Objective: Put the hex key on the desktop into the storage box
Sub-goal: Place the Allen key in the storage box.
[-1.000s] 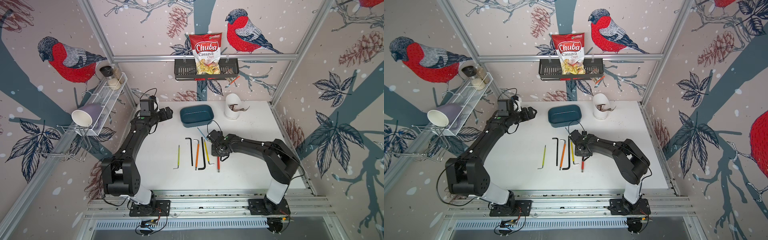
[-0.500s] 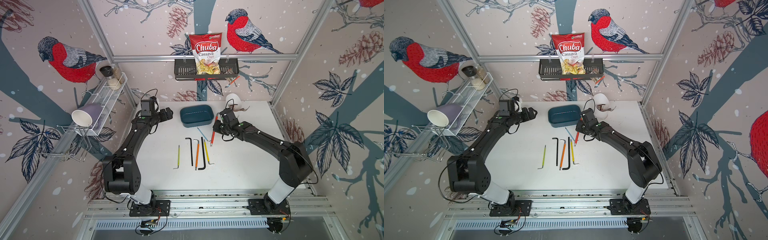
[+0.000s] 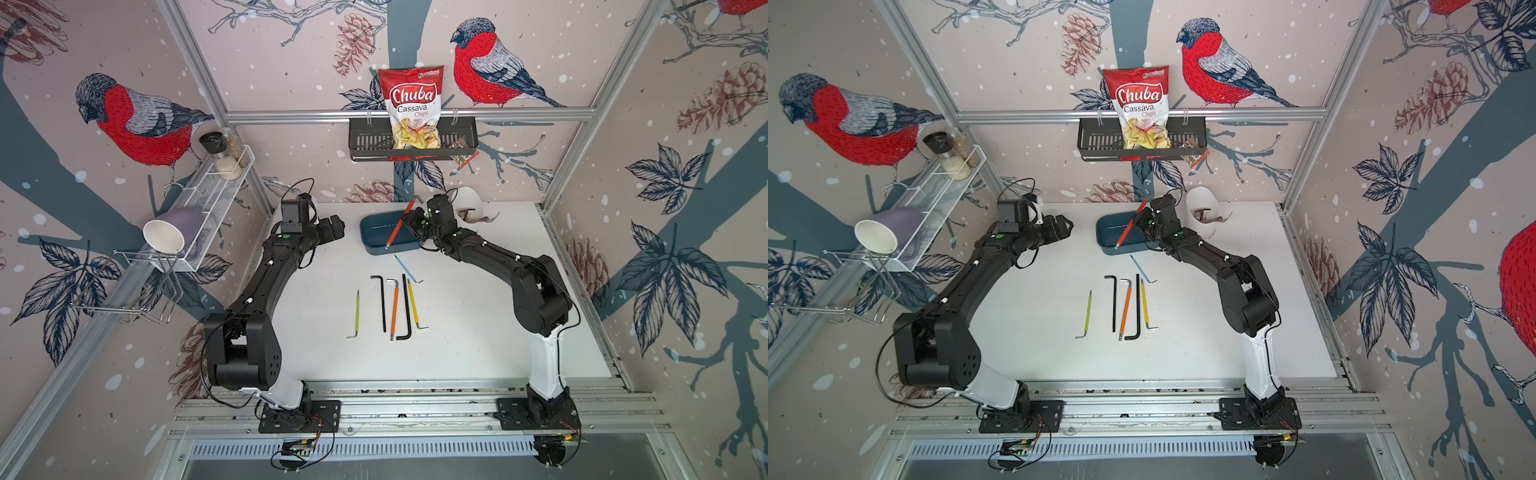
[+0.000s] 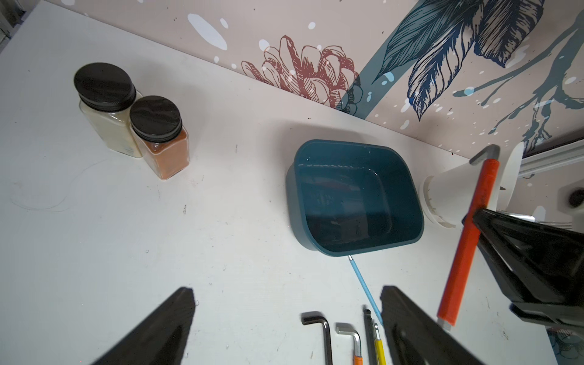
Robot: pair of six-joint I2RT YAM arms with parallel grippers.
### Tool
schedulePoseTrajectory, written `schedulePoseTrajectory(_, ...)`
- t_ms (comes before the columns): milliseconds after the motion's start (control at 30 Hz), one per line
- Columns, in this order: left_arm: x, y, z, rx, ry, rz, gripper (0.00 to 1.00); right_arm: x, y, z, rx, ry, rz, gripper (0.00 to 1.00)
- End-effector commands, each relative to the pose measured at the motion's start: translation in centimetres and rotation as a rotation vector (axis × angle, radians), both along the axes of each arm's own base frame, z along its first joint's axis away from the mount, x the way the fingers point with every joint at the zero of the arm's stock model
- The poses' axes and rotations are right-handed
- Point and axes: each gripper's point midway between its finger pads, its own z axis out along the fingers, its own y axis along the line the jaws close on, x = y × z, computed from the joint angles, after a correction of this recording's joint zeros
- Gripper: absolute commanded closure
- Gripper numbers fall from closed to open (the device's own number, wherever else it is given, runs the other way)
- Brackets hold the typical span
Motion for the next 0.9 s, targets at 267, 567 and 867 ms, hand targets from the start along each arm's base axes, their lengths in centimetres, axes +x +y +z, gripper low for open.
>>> schedulePoseTrajectory(267,0.1,0.3,1.6,-0.010,-0.056,0.013,0.05,4.3,1.0,-0.2,0.258,-0.018,-0.234,1.00)
schedulePoseTrajectory(567,-0.2,0.2,2.2,-0.019,-0.072,0.012,0.05,6.7,-0.5,-2.7,0.220,-0.011,-0.375,1.00)
schedulePoseTrajectory(867,-0.3,0.2,2.6,-0.033,-0.080,0.007,0.05,7.6,-0.3,-4.6,0.191,0.003,-0.400,0.99)
